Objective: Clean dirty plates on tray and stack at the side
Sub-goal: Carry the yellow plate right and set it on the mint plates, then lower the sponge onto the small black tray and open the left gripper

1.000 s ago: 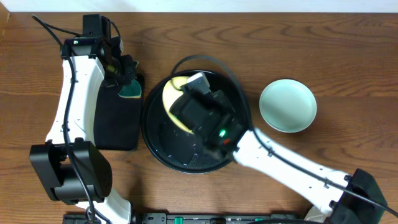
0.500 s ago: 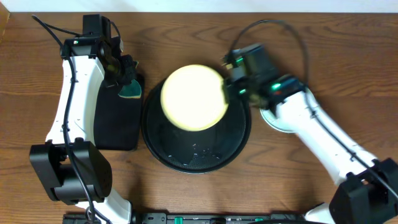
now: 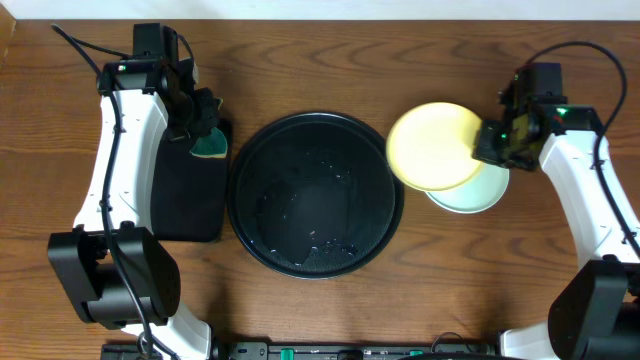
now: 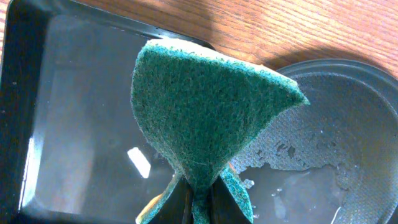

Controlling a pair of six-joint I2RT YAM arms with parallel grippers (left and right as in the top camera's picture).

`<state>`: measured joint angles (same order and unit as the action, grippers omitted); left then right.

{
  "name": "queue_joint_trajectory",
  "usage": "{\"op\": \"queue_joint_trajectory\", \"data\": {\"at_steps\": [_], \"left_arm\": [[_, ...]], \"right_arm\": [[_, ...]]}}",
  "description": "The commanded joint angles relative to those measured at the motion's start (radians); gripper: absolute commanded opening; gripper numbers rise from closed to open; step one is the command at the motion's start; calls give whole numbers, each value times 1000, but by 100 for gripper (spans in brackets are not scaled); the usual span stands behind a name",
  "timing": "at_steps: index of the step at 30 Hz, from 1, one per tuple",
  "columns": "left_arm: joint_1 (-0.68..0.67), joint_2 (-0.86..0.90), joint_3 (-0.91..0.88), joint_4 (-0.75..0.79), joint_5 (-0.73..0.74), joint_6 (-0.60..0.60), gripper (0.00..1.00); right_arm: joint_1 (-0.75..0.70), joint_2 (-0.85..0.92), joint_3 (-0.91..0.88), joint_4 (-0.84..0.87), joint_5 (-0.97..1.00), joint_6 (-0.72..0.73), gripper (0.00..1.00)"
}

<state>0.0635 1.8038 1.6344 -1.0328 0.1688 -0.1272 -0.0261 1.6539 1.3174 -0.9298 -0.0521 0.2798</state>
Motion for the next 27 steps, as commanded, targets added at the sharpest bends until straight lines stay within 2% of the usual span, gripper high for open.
{"op": "queue_joint_trajectory", "data": {"at_steps": [1,15,19,22,27], "left_arm": [[2,-4,10,-3,-10,0,7],[2,-4,10,-3,-10,0,8],[2,-4,10,-3,-10,0,7],[2,-5,10,-3,-32,0,8],[19,-5,10,-21,-69,0,7]], "right_arm": [[-19,-25,-29,-6,154,-16,1],[-23,-25,-229,200,286,-14,2],[-23,-25,-233,223,295,-11,35],[-23,-25,-228,227,282,-11,55],[-15,-26,-164,187,152,-46,66]]}}
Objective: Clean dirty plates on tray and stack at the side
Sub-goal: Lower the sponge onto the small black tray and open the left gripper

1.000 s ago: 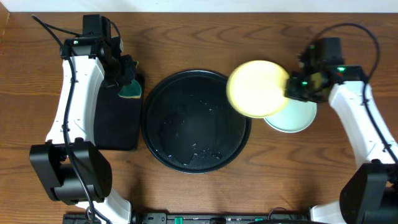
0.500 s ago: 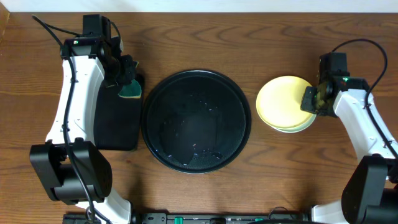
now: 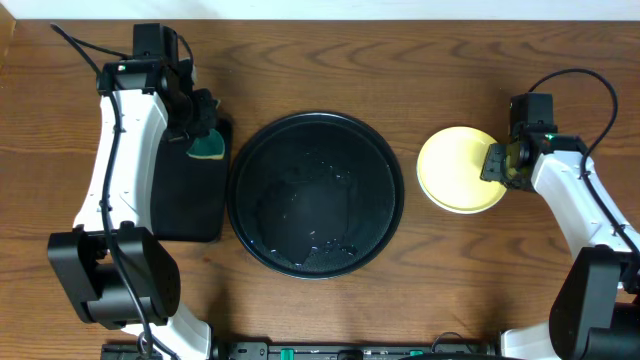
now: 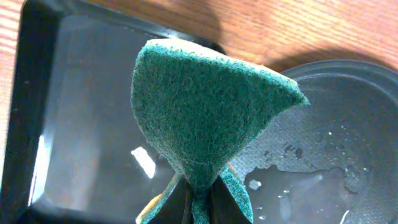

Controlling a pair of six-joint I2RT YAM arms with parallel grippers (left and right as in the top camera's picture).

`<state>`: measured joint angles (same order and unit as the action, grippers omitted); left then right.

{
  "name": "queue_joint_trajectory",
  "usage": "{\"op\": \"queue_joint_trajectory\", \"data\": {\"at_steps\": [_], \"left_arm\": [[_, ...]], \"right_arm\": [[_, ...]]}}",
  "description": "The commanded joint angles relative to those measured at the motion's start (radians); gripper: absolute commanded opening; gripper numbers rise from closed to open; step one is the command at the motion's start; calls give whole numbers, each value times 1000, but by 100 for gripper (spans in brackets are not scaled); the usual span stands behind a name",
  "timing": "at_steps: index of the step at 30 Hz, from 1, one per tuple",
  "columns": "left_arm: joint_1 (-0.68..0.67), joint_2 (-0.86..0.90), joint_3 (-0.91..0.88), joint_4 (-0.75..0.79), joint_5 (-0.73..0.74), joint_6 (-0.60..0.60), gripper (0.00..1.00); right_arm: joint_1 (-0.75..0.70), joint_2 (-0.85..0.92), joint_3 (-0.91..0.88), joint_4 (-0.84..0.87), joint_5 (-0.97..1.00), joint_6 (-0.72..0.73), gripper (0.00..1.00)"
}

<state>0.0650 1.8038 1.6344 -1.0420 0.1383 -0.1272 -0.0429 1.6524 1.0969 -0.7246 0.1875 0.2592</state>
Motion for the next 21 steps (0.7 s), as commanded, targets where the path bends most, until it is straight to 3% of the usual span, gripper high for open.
{"op": "queue_joint_trajectory", "data": {"at_steps": [1,6,12,15,21], "left_arm": [[25,-5,10,-19,-40,0,7],[73,-5,5,-34,-126,8,8],[107,7,-46,-23,-143,135,8],[109,15,-109,9,-143,135,7],[109,34,-244,138,-143,134,8]], "right_arm": [[8,-24,82,-35,-117,-34,68],[60,-25,195,-91,-169,-40,72],[138,-25,240,-72,-170,-40,79],[163,-24,240,-74,-170,-40,89],[181,-24,240,-87,-170,-39,89]]}}
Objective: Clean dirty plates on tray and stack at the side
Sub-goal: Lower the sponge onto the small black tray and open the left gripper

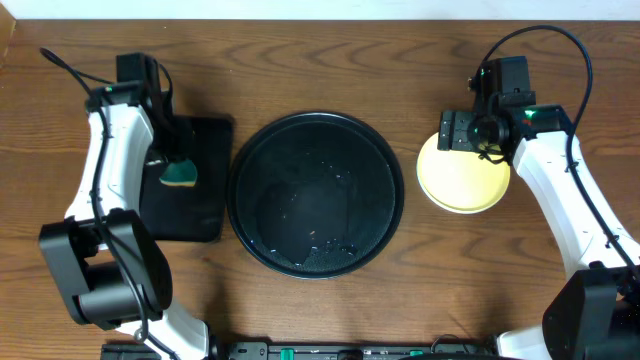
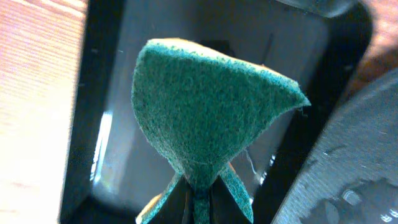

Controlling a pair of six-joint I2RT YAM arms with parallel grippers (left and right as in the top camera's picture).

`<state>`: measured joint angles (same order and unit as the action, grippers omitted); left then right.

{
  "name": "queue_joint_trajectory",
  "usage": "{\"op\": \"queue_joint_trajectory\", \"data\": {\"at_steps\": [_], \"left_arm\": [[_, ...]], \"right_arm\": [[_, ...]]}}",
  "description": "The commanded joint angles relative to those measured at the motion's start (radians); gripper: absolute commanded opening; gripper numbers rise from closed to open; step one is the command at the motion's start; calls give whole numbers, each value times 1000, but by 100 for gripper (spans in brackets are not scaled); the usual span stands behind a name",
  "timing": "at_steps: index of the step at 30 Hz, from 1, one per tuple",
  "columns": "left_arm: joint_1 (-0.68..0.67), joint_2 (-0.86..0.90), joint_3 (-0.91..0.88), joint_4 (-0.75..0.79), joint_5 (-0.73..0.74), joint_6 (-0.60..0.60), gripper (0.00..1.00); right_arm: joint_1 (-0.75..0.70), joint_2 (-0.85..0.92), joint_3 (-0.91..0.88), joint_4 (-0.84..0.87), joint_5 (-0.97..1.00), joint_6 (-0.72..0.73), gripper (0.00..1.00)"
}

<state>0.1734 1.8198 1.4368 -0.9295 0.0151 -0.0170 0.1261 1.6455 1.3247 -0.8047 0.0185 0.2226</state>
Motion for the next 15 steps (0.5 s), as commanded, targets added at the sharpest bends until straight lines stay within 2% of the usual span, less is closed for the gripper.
{"op": "queue_joint_trajectory", "data": {"at_steps": [1,8,9,11,15], "left_arm": [[0,23,-62,42,-20,24,8],[0,26,-87,74,-20,24,9],[0,26,-87,75,-20,24,17],[0,26,-87,75,-20,24,40],[0,22,-83,63,15,12,57]], "right_arm": [[12,-18,13,-10,-1,-3,89],[12,-18,13,-15,-1,-3,89],[12,-18,13,-15,-1,-3,88],[12,-18,13,-16,-1,-3,88],[12,-18,13,-15,-2,-2,89]]}}
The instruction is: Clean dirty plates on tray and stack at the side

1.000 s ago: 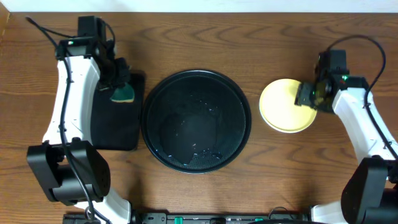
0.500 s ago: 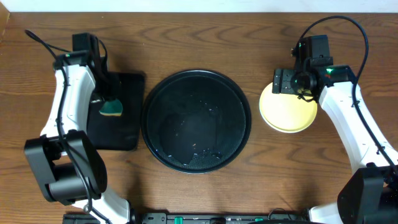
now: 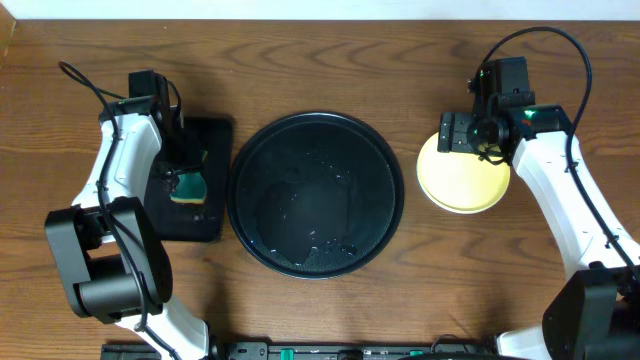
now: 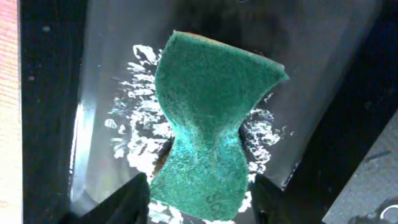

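A green sponge (image 4: 211, 143) lies pinched at the waist on the wet floor of the small black rectangular tray (image 3: 185, 222). My left gripper (image 4: 202, 199) is open around the sponge's near end, one finger on each side. In the overhead view the sponge (image 3: 188, 186) shows just below the left gripper (image 3: 185, 170). A yellow plate (image 3: 465, 175) lies flat on the table at the right. My right gripper (image 3: 457, 131) hovers open over the plate's far left edge, holding nothing. The big round black tray (image 3: 240, 190) in the middle holds only water drops.
The round tray's rim (image 4: 379, 186) lies close to the right of the small tray. Cables loop behind both arms. Bare wood table (image 3: 320, 60) runs along the far side and between the round tray and the yellow plate.
My left gripper was shut on the sponge above the small tray. It is now open, lower, and the sponge lies on the tray floor. The right arm and the yellow plate have not moved.
My right gripper held the yellow plate tilted over a pale plate at the right, while my left held the sponge by the small tray's far corner. Then the yellow plate lay on the pale one. Then the right gripper stood clear, and now the sponge is released.
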Controlling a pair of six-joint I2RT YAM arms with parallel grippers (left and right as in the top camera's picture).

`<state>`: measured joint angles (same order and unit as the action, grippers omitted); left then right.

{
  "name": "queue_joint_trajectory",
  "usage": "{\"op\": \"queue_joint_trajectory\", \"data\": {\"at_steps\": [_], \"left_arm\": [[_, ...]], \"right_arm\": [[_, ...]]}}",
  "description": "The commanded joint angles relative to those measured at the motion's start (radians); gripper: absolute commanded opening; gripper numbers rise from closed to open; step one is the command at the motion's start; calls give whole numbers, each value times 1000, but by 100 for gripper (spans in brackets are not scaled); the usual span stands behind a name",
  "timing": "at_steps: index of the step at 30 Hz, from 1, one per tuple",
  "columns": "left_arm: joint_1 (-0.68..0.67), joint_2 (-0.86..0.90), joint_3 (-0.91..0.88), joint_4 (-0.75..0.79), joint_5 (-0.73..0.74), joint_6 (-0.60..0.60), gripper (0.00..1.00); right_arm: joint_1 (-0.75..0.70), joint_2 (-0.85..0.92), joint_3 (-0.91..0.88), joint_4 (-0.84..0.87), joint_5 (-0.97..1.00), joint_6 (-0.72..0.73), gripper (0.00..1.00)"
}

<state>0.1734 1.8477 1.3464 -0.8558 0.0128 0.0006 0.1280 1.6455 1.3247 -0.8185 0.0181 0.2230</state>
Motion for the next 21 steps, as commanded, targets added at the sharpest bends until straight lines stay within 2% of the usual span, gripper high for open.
{"op": "queue_joint_trajectory", "data": {"at_steps": [1,4,7,13,14,21], "left_arm": [[0,-10,9,-13,33,-5,57],[0,-32,24,-23,55,-5,58],[0,-81,72,-63,59,-5,60],[0,-269,126,-85,159,-5,64],[0,-294,126,-85,159,-5,74],[0,-417,126,-85,159,-5,75]], "right_arm": [[10,-18,13,-1,-2,-1,89],[10,-19,18,-5,-2,0,91],[10,-27,41,-24,-1,0,99],[7,-96,140,-78,5,-1,99],[7,-115,161,-91,10,-5,99],[6,-322,262,-142,95,-12,99]]}}
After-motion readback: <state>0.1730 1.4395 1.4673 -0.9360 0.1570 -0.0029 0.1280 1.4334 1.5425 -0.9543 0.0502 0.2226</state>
